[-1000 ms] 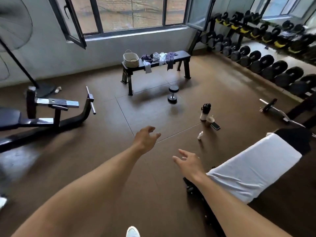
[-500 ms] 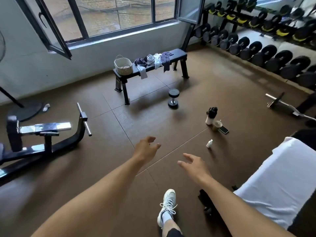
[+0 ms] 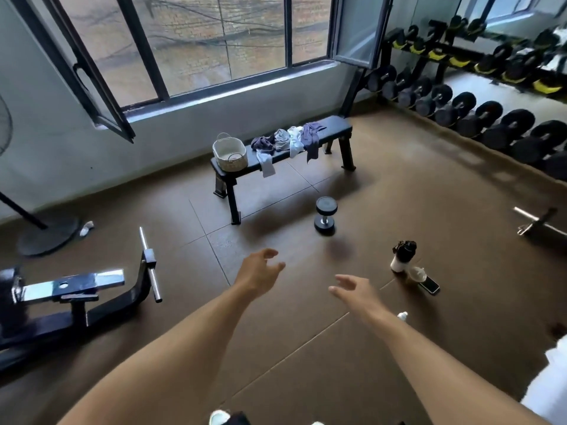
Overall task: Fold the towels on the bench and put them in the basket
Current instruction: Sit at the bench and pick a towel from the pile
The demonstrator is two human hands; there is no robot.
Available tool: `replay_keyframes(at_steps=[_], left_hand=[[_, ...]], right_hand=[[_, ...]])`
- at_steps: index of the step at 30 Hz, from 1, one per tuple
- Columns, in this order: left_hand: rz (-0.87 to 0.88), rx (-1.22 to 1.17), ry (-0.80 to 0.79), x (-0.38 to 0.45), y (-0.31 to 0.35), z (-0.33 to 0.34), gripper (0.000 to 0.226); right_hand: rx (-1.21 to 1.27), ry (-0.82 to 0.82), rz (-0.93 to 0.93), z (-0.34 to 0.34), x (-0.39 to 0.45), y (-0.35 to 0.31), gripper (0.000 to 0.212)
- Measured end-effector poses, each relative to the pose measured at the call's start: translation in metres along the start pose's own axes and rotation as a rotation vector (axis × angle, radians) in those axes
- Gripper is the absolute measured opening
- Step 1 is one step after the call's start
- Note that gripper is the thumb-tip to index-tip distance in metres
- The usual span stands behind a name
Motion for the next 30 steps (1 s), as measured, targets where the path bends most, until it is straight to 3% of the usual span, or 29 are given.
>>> replay_keyframes(at_steps=[8,21,30], left_hand=[[0.047,-0.015,-0.086,0.132,0.026,-0.007,0.043],[0.067,0.031,-0.247,0.340,0.095,-0.016,0.035],[0.085,0.036,-0.263,0.456,0.205,0.031,0.029]], right_hand=[[-0.001,-0.016,0.081,0.034,0.109,-0.021,0.051],[0.071,0.182,0.220,0.022,0.261,-0.058,0.044],[0.027,0.183,0.248,-0.073,0.381,-0.030,0.044]])
Point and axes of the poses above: each hand's wrist, its own x-axis towards the middle knuckle, its own z-axis out of the palm, y = z × x, the point moved 3 cm from there along x, towards the middle knuckle, and after that the axes turned 9 degrees about -z, right-handed, at the moved point
